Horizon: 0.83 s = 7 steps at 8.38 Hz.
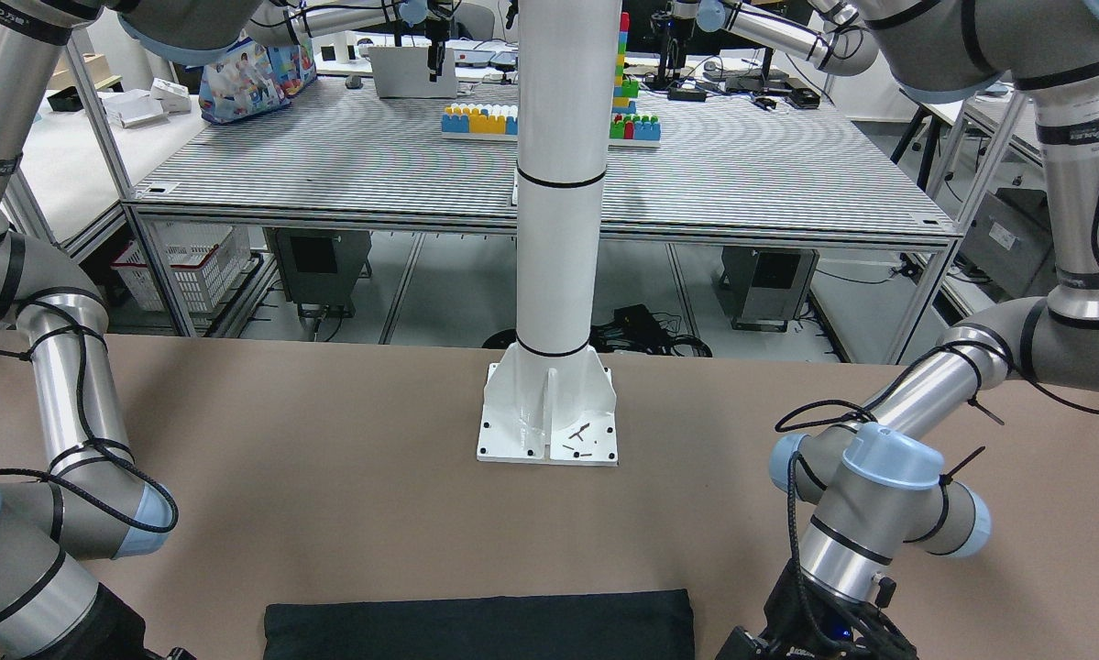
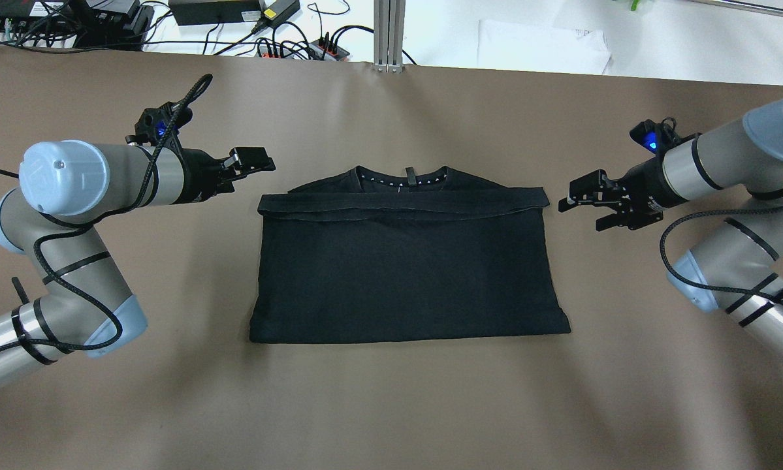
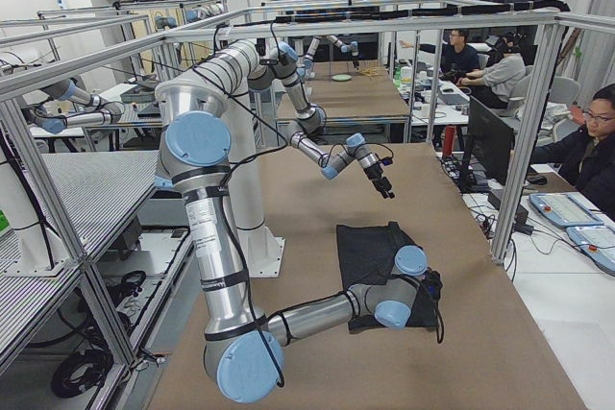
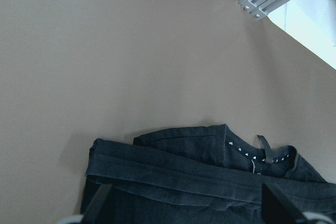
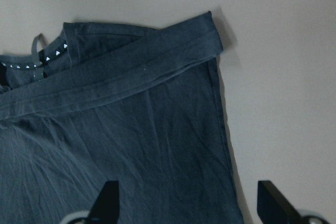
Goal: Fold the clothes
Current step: 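Move the right gripper to the folded shirt's corner and grasp it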
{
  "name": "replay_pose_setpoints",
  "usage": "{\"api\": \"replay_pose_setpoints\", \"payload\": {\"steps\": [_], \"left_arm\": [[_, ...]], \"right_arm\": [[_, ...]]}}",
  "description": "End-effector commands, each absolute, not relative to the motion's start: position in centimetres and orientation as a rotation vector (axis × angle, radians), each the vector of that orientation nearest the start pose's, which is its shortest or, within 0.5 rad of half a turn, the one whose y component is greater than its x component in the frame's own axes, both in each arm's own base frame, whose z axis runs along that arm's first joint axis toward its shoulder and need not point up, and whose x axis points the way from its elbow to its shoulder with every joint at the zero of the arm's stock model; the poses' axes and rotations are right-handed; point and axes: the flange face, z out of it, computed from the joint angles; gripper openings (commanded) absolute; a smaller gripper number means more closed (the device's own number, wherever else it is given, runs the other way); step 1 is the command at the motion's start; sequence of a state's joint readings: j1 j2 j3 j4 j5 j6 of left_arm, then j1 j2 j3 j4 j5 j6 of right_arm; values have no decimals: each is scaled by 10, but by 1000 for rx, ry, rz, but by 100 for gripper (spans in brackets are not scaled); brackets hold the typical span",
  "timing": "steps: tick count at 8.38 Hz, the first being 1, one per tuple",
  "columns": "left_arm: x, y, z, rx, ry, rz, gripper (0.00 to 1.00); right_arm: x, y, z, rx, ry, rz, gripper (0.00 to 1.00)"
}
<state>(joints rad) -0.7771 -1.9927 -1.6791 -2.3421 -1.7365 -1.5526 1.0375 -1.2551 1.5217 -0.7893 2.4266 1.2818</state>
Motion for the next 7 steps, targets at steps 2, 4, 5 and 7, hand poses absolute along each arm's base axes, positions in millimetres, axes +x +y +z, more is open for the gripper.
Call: {"api": "replay_pose_setpoints", "payload": {"steps": [2,4,5,7], "left_arm": [[366,-527,286,389,1261,-551,100],[366,-527,287,398,1258,-557,100],[366,-527,288,398,1256,-559,100],[367,-527,289,397,1253,-557,100]], "right_arm": [[-306,-497,448,-48,-1222,131,93],[-331,-483,452,-46,-1202,109,93],[-343,-476,454,-44,-1191,102,94],[-370,-459,464,-31,-1157,90,94]]}}
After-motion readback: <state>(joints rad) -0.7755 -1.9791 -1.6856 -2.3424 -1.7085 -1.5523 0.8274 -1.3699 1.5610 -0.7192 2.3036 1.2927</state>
